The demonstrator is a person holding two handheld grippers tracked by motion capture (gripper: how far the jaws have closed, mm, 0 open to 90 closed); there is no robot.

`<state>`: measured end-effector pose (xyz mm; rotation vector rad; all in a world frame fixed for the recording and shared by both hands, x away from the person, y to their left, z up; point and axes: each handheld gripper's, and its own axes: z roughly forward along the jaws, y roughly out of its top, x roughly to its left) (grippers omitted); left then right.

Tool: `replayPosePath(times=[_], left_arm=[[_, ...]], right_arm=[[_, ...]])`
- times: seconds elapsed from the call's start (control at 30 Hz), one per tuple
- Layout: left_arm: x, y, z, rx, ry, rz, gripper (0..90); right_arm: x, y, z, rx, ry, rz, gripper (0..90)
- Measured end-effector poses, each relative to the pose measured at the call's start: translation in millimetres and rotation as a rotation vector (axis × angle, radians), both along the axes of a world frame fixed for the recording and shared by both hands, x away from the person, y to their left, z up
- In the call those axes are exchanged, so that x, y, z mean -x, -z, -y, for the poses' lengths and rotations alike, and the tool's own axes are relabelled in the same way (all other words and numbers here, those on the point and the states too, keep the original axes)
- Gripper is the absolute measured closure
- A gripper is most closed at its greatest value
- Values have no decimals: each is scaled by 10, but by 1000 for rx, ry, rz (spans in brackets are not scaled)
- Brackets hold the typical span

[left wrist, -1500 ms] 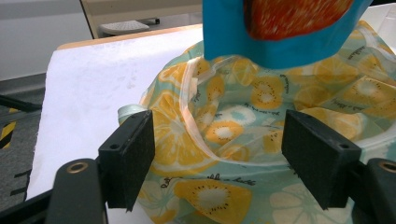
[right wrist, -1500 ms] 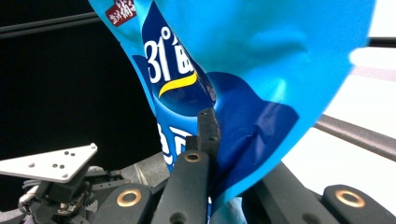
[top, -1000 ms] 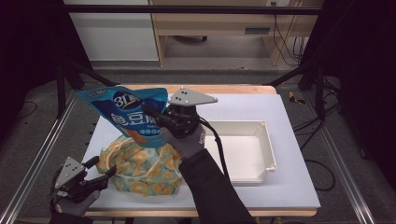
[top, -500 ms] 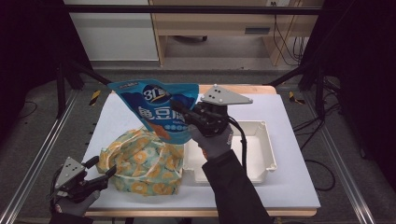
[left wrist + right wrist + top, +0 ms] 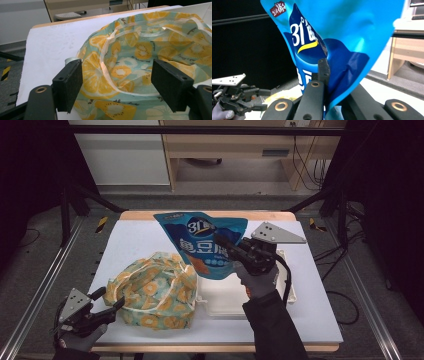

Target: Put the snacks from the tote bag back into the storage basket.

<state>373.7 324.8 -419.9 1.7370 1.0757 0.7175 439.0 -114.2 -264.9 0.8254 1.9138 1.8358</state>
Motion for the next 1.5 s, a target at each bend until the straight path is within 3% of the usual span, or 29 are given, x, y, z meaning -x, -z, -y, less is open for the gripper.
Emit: replayPosePath(times=[0.23,0.47,0.73,1.5], left_arm=[[5,-7,2,0,0,9,250],[7,-9,1,4,-3,12,250],[6,-9,3,4,-4,12,250],[5,-9,5,1,-3,11,251]], right_arm=[[40,178,227,-4,24,-27,896],[37,352,330,-2,34,-47,896],[18,556,358,-10,33,-78,895],[0,987,355,44,28,-161,895]])
